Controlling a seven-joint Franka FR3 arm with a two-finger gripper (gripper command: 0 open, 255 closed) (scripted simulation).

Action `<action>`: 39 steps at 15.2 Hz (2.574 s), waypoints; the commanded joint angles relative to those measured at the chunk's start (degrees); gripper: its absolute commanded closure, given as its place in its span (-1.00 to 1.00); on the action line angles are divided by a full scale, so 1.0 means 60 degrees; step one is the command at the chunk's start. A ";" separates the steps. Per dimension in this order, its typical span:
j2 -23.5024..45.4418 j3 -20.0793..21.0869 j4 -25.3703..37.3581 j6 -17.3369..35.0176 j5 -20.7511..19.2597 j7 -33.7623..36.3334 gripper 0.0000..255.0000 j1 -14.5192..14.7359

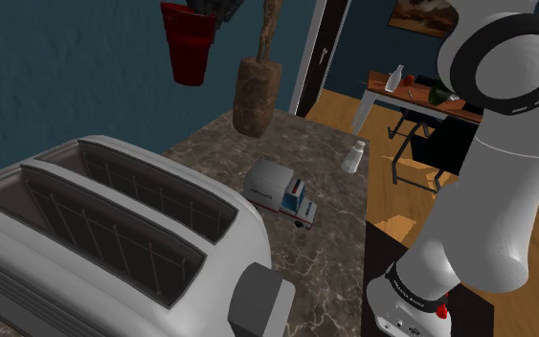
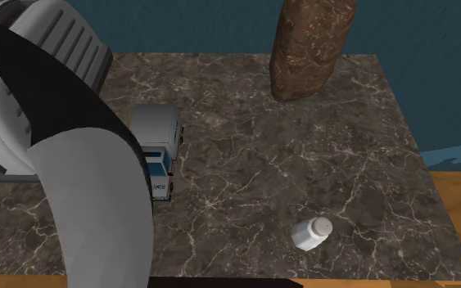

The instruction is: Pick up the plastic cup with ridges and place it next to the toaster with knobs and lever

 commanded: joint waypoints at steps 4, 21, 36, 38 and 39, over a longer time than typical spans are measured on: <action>-0.0587 -0.0011 -0.1563 0.0972 -0.0027 -0.0157 1.00 0.0026; -0.1473 -0.0002 -0.5012 0.3507 -0.0027 -0.0537 1.00 0.0081; -0.1547 0.0020 -0.7026 0.5426 0.0053 -0.0839 1.00 0.0111; -0.1520 0.0024 -0.7246 0.5671 0.0069 -0.0880 1.00 0.0115; -0.1503 0.0025 -0.7353 0.5793 0.0077 -0.0901 1.00 0.0117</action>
